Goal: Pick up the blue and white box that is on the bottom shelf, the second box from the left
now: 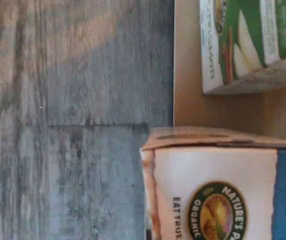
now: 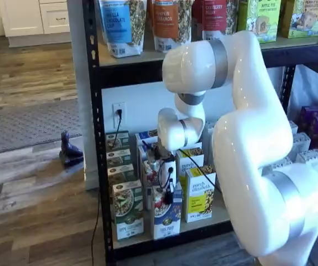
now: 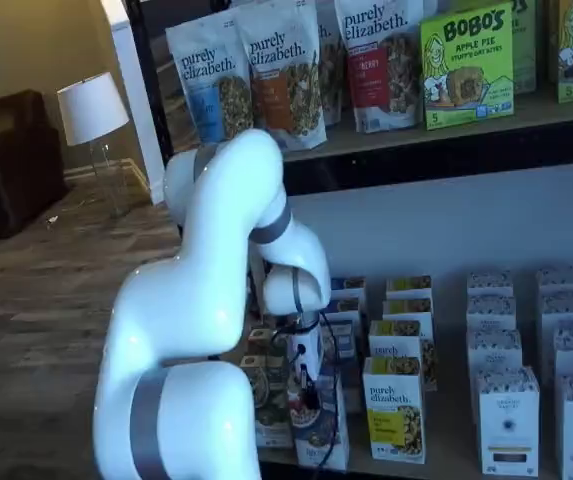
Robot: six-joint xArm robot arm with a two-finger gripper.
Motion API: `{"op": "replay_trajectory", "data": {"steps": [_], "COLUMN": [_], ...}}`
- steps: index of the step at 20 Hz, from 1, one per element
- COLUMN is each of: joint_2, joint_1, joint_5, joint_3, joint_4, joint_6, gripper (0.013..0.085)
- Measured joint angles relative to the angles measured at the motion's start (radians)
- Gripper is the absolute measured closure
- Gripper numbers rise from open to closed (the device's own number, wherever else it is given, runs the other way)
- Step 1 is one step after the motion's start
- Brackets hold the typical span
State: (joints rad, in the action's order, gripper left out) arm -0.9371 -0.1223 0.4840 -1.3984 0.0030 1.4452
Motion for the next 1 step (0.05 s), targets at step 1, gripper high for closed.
{"op": "replay_trajectory", "data": {"steps": [1], "joint_2": [0.010], "joint_1": [-0.001], "joint_5": [-0.003], "joint_3": [0.014], "joint_4": [0.002], "joint_6": [0.001], "gripper": [0.0490]}}
